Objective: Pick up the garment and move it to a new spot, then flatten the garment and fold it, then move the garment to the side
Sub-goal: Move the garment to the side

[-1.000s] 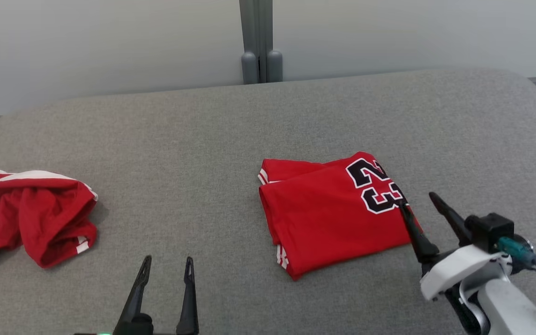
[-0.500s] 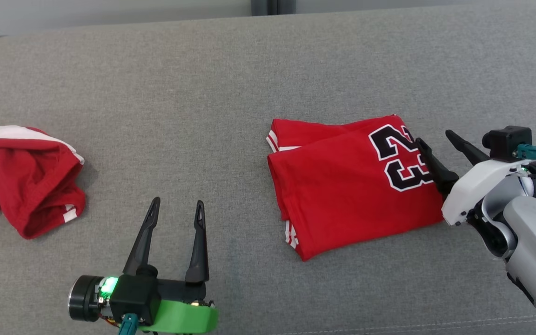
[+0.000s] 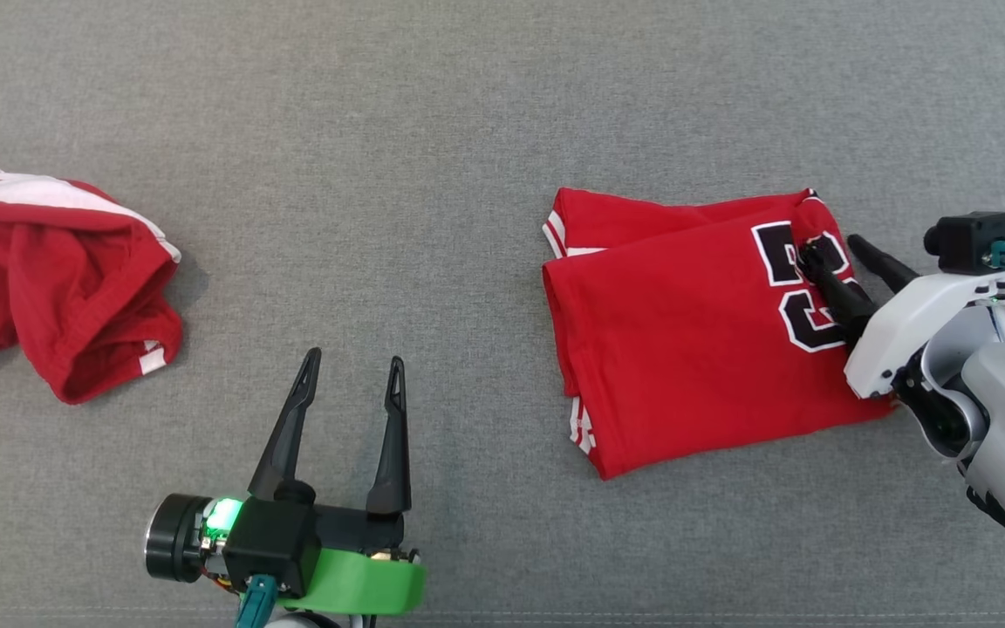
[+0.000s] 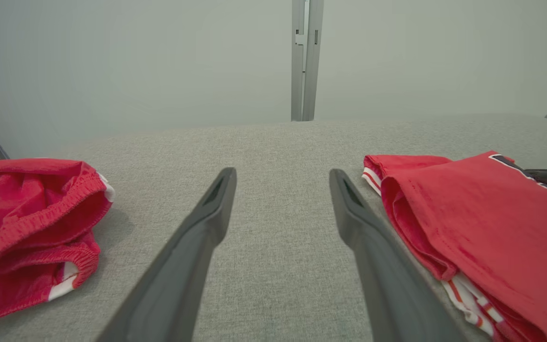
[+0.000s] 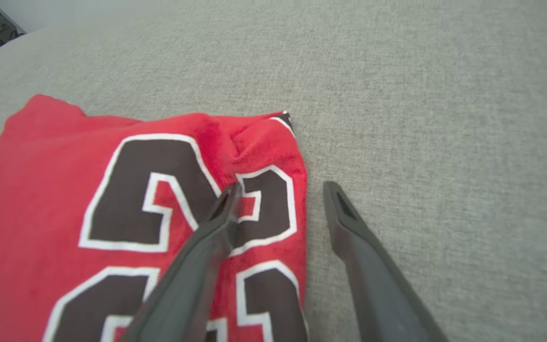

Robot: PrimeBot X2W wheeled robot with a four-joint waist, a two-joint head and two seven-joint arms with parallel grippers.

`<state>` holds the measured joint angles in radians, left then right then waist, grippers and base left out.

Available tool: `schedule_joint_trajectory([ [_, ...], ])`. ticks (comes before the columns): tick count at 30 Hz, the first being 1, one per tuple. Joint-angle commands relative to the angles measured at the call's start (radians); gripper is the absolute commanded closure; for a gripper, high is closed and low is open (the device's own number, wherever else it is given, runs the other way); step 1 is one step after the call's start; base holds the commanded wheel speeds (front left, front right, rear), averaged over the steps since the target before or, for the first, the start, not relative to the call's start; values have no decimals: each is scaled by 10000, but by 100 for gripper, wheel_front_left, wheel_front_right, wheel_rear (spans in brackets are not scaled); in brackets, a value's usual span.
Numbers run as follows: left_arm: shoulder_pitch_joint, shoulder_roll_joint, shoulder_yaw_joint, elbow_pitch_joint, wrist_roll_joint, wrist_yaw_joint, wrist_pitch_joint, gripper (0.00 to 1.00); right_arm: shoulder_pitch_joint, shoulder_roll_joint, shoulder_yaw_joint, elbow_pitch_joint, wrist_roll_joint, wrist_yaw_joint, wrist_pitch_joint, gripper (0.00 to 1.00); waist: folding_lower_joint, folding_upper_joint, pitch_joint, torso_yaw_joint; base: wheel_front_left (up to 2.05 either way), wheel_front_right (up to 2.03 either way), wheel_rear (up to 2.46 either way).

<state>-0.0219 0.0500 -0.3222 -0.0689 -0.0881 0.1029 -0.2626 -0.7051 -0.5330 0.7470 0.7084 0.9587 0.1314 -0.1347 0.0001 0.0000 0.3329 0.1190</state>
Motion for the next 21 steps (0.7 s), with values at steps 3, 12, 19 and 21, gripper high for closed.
schedule_joint_trajectory([
  [3,-125,12,21,-83,96,58,-28,0,-176,-182,283,211,89,-17,-369,100,-1,0,22,-4,0,0,0],
  [12,-343,14,-45,-465,329,-61,-28,0,-1019,-965,171,758,-239,-17,-1192,100,-1,0,655,-497,0,0,0],
  [19,-986,17,-187,-1028,756,-251,-30,0,-2215,-1925,-513,960,-1137,-18,-1323,100,-1,0,1920,-814,0,0,0],
  [21,-1217,46,-227,-1233,831,-336,-28,0,-2521,-2239,-988,889,-1495,-18,-1306,100,-1,0,2371,-868,0,0,0],
])
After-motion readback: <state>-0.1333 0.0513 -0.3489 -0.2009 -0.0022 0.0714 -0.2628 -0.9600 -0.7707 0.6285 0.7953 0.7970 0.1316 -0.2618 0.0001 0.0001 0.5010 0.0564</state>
